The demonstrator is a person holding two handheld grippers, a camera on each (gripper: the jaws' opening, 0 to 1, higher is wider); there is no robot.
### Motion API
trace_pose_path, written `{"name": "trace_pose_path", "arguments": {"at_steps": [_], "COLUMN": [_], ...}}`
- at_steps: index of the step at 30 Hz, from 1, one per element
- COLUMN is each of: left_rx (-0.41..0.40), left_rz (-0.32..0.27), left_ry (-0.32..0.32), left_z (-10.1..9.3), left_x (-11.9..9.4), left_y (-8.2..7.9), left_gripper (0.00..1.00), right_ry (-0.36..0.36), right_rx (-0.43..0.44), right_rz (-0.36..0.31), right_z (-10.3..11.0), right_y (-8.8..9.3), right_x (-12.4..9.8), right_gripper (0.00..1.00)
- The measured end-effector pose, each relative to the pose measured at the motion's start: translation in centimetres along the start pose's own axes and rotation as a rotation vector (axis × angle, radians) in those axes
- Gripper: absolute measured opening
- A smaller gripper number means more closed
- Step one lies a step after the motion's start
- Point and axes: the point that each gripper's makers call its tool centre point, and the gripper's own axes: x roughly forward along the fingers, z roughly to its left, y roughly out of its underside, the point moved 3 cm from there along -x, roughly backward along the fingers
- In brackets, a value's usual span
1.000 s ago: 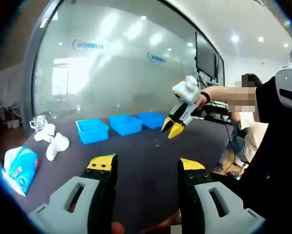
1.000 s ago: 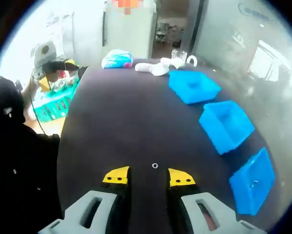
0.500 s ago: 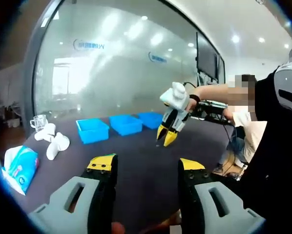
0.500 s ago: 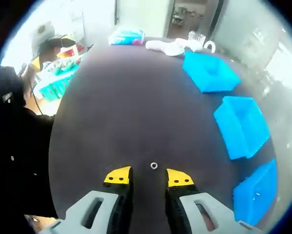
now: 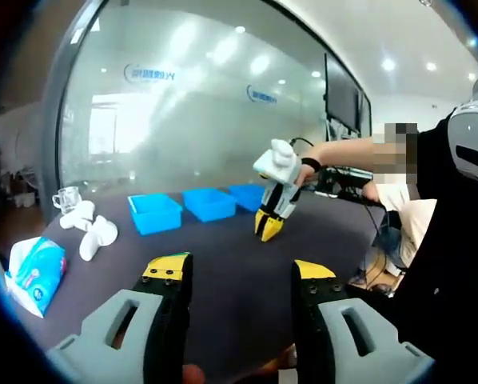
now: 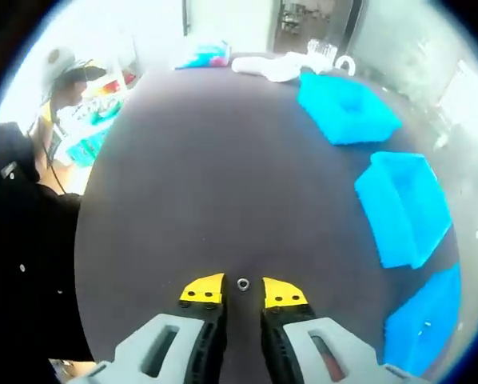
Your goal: Sort the screws, nuts, and washers into the corresponding bins
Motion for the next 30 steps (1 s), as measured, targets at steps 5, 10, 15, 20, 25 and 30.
{"name": "trace_pose_path", "arguments": {"at_steps": [5,10,15,20,25,30], "left_rx": [-0.001,-0.007,-0.008,-0.007,-0.004,-0.004], "left_rz": [0.0,-0.002,-0.002,-0.006,-0.012,-0.018], "left_ry": [0.004,0.004,0.001,0.002,0.002,0.0], "left_z": [-0.1,-0.1,-0.1,-0.2,-0.4,-0.3], "left_x": [0.1,0.1,0.0,0.0,0.0,0.0], "left_y": [0.0,0.1,0.2,0.0,-0.3,-0.5], "left_gripper": [0.48,0.48,0.48,0.48,0.48,0.48], "right_ry": [-0.014,-0.032,-0.012,0.001,-0.003,0.019], "right_rx": [0.029,0.059,0.033,0.043,0.058,0.099], "right_rz": [0.009,0.011,0.008,-0.013,-0.057,-0.15], "right_z": [-0.2,0.1,0.7,0.8,1.5,2.3], "right_y": [0.3,0.4,0.4,0.5,0.8,1.3], "right_x": [0.3,0.3,0.3,-0.1,-1.0,-2.6], "right_gripper": [0.12,0.07,0.02,0.02,0.02,0.02]}}
